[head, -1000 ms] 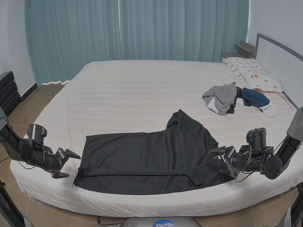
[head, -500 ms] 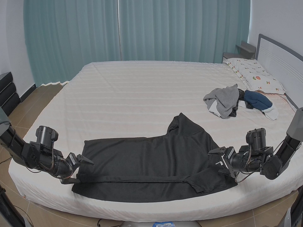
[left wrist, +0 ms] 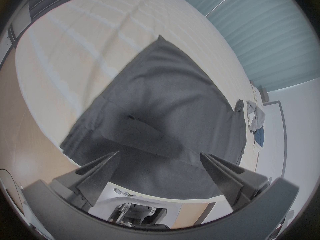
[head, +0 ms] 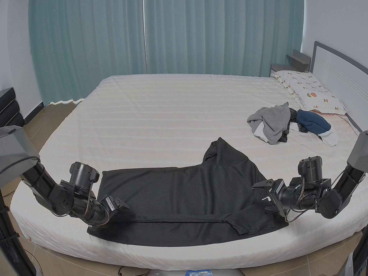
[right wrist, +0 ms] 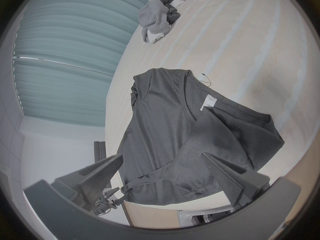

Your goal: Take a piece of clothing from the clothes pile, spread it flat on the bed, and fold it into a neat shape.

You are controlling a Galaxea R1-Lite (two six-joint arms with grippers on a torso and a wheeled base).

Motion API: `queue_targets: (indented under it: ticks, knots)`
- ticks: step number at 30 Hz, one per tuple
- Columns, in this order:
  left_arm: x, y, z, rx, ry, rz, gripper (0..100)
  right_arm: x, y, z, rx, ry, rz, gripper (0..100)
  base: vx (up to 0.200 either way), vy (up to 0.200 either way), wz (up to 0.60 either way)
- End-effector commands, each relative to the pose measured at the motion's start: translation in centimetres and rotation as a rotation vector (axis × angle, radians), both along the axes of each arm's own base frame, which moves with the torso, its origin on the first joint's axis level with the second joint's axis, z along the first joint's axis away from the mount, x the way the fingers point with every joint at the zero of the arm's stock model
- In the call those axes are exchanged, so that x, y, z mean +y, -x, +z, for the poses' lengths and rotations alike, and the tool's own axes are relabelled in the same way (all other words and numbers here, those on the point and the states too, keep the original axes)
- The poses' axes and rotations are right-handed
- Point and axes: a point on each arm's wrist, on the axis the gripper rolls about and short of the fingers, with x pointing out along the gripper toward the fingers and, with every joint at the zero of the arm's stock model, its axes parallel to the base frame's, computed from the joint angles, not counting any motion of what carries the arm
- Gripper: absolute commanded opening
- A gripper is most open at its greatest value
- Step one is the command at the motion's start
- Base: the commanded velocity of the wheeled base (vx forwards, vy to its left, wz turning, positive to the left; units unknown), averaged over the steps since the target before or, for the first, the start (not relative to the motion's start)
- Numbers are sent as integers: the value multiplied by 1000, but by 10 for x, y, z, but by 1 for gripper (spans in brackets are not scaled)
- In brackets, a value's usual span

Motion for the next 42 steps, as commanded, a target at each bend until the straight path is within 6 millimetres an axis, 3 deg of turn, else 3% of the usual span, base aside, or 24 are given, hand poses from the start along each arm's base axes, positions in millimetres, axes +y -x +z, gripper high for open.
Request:
queue_targets:
  ticks: [1,8,14,20,34,42]
  knots:
    - [-6,-6,-9,22,-3,3,100,0,0,-2,4,2,1,100,0,0,0]
    - [-1,-25,-5,-27,-22,58,100,0,-1,-1,0,1,1,100,0,0,0]
    - [16,-51,10,-105,7,164,100,1,-2,0,-4,2,0,100,0,0,0]
    - [34,-66,13,-128,41,272,100,1,-2,-1,-4,2,0,100,0,0,0]
    - [72,-59,28,-151,132,261,100,0,-1,-4,8,10,-5,100,0,0,0]
    - [81,-46,14,-139,57,106,100,-2,0,-2,4,9,-13,100,0,0,0]
